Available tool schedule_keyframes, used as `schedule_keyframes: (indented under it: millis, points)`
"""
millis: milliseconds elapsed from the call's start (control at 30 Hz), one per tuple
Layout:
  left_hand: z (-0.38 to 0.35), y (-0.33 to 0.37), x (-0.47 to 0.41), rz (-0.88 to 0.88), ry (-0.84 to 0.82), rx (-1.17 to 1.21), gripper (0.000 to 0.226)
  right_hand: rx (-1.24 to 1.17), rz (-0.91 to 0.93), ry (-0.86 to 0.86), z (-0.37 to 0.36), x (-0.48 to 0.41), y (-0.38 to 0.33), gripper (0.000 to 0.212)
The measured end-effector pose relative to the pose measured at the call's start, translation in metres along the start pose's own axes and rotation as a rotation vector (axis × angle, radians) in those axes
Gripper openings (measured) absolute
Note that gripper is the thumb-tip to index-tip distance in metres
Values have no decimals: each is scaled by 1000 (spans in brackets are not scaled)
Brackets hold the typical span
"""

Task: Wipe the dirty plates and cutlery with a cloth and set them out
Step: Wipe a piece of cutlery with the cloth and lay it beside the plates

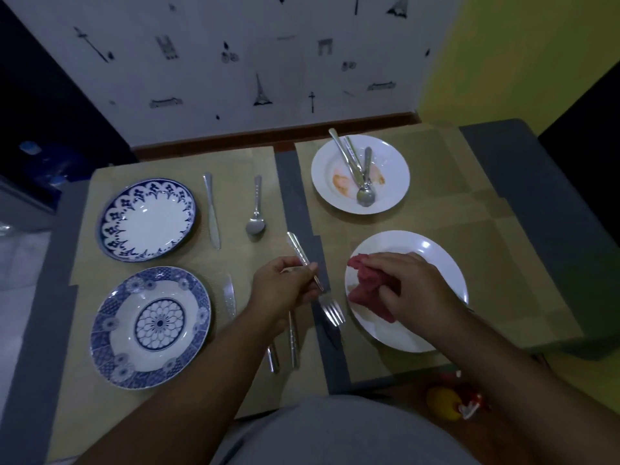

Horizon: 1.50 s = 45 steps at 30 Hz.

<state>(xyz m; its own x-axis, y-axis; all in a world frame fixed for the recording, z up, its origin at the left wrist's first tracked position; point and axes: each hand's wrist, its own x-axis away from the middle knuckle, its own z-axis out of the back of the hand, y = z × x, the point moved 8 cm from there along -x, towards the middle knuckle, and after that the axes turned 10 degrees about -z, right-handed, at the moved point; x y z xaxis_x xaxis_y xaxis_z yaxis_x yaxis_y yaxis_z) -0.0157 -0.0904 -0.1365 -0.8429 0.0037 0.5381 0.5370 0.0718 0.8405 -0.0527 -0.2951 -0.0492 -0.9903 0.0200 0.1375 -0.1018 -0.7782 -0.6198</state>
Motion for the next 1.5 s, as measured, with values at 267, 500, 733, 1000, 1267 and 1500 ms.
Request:
schedule_keyframes:
  millis: [267, 500, 733, 1000, 1267, 1500]
  points:
    - [56, 10, -38, 134, 19, 138, 18, -23, -14, -44, -10, -5, -5, 49]
    - [110, 19, -86, 158, 131, 83, 30, -28, -56, -73, -14, -9, -9, 50]
    - [116, 39, -121, 152, 146, 19, 32, -2, -49, -53, -6, -5, -17, 83]
    - [122, 37, -144, 145, 142, -118, 24, 30, -148, -107, -7, -6, -6, 101]
    - [126, 51, -141, 148, 222, -133, 6, 3, -112, -120, -13, -8, -8, 97]
    - [126, 51, -137, 182, 154, 43, 50, -1, -64, -102, -16, -6, -14, 109]
